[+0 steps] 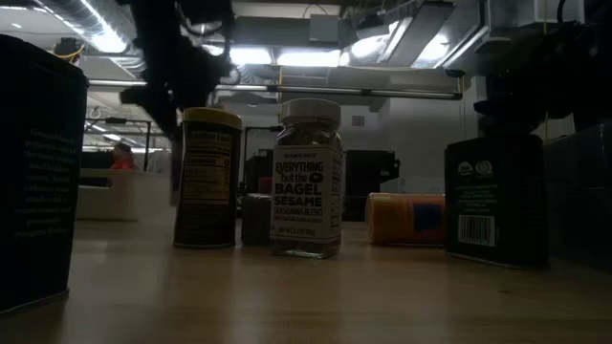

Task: Sort spices by type
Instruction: Put the left black seasoning bottle into the left transparent bin, then put the top red seasoning can into the white bin

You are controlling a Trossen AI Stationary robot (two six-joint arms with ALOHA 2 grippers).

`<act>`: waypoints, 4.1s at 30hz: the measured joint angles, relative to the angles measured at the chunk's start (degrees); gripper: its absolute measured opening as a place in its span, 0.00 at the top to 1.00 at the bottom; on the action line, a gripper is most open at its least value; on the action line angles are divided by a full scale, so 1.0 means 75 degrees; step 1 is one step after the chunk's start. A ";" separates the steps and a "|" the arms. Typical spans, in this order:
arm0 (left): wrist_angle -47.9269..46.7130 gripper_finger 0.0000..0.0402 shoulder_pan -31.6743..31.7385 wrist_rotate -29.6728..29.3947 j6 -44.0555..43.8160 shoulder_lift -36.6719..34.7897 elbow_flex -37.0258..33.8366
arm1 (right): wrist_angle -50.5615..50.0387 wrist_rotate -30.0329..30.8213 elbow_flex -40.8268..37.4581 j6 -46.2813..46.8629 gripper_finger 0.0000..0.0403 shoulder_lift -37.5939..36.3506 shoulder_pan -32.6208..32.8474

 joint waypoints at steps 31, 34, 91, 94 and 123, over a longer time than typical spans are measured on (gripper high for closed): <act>-0.0409 0.52 0.2630 -0.0452 0.1843 0.0146 0.0569 | -0.0196 0.0003 -0.0003 -0.0001 0.36 -0.0003 0.0000; -0.0086 0.53 0.2558 -0.0082 0.1676 0.0146 0.0239 | -0.0204 0.0003 -0.0003 -0.0001 0.36 0.0000 0.0003; 0.1123 0.41 0.2454 0.0743 0.2320 0.0082 -0.0809 | -0.0222 0.0003 -0.0003 0.0001 0.36 0.0000 0.0003; 0.1123 0.41 0.2522 0.0743 0.2320 0.0082 -0.0808 | -0.0224 0.0003 -0.0003 0.0001 0.36 -0.0001 0.0001; 0.2982 0.41 0.2577 0.0970 0.2776 0.0076 -0.0802 | -0.0221 0.0003 -0.0003 0.0001 0.36 -0.0002 0.0001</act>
